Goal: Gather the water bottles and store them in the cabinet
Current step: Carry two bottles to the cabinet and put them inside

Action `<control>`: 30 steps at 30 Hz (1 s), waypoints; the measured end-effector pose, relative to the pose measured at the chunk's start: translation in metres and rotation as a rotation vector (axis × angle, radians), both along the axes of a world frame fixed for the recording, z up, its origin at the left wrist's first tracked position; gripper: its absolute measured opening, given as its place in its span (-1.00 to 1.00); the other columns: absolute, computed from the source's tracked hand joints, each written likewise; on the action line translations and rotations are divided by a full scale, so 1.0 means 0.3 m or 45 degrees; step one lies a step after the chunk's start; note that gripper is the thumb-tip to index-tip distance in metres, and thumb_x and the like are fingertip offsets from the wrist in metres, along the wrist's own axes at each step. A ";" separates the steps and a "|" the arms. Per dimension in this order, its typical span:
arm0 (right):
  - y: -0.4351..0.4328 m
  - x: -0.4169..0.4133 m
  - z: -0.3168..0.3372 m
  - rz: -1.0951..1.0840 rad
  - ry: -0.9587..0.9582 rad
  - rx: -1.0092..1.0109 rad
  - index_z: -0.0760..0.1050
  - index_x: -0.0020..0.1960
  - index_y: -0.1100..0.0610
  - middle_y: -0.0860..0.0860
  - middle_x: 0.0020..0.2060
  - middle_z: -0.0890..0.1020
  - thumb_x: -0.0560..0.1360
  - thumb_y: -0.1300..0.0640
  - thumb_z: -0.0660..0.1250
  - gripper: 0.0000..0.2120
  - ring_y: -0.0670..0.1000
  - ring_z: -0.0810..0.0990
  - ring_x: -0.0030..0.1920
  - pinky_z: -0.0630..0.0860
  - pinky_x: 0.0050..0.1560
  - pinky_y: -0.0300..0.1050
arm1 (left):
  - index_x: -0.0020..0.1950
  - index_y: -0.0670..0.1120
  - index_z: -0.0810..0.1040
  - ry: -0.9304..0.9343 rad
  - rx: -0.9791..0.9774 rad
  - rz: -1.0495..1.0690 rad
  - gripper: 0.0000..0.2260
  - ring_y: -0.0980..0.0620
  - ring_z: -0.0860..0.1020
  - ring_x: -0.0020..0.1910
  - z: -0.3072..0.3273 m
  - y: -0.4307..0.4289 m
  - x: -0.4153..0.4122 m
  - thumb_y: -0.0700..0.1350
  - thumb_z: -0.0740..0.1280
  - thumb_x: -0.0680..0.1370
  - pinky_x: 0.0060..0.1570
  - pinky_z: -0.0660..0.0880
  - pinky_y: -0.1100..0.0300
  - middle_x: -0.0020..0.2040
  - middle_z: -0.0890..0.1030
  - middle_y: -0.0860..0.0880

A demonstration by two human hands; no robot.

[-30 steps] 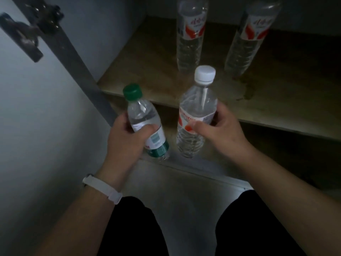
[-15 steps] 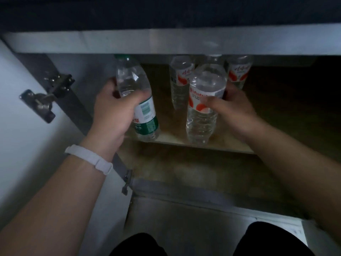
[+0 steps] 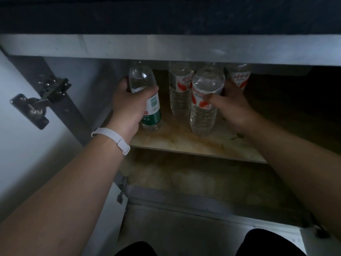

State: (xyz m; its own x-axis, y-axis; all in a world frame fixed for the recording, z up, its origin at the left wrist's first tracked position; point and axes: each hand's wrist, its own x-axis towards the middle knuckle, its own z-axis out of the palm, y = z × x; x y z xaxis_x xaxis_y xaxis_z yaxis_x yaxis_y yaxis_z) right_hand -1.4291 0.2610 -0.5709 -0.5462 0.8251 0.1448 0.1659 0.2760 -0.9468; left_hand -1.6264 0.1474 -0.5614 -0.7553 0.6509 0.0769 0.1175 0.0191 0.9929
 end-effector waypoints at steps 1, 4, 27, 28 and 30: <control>0.005 -0.002 -0.008 0.008 -0.003 0.003 0.39 0.29 -0.18 -0.25 0.12 0.55 0.48 0.03 0.43 -0.57 -0.22 0.49 0.17 0.41 0.10 -0.22 | 0.23 0.12 0.52 0.013 -0.009 -0.020 -0.62 0.21 0.58 0.05 -0.006 0.000 0.004 -0.03 0.54 0.46 -0.12 0.48 0.29 0.07 0.61 0.21; 0.015 -0.002 -0.027 0.034 -0.012 0.011 0.38 0.36 -0.15 -0.27 0.15 0.54 0.49 0.01 0.42 -0.52 -0.25 0.48 0.17 0.38 0.06 -0.27 | 0.24 0.16 0.49 0.080 -0.023 -0.061 -0.62 0.28 0.55 0.03 -0.024 -0.005 0.017 -0.02 0.52 0.49 -0.09 0.48 0.33 0.08 0.60 0.24; -0.166 0.252 -0.210 0.102 -0.863 0.944 0.38 0.41 0.01 -0.02 0.34 0.46 0.50 -0.25 0.17 -0.44 0.04 0.42 0.29 0.47 0.16 -0.01 | 0.44 -0.08 0.47 1.253 -0.532 -0.339 -0.52 -0.15 0.47 0.35 -0.347 -0.299 0.178 0.14 0.26 0.59 0.27 0.44 -0.04 0.38 0.52 -0.13; -0.180 0.256 -0.206 0.118 -0.878 0.954 0.40 0.39 0.03 0.00 0.32 0.48 0.51 -0.25 0.17 -0.44 0.07 0.43 0.29 0.46 0.15 0.00 | 0.45 -0.08 0.48 1.296 -0.576 -0.359 -0.51 -0.17 0.46 0.35 -0.335 -0.306 0.193 0.14 0.24 0.59 0.27 0.44 -0.07 0.38 0.51 -0.14; -0.215 0.273 -0.186 0.149 -0.941 0.965 0.45 0.34 0.08 0.05 0.28 0.51 0.51 -0.25 0.15 -0.45 0.12 0.45 0.26 0.45 0.14 0.02 | 0.45 -0.08 0.49 1.353 -0.649 -0.399 -0.51 -0.19 0.47 0.35 -0.299 -0.332 0.231 0.14 0.23 0.59 0.27 0.44 -0.09 0.39 0.51 -0.16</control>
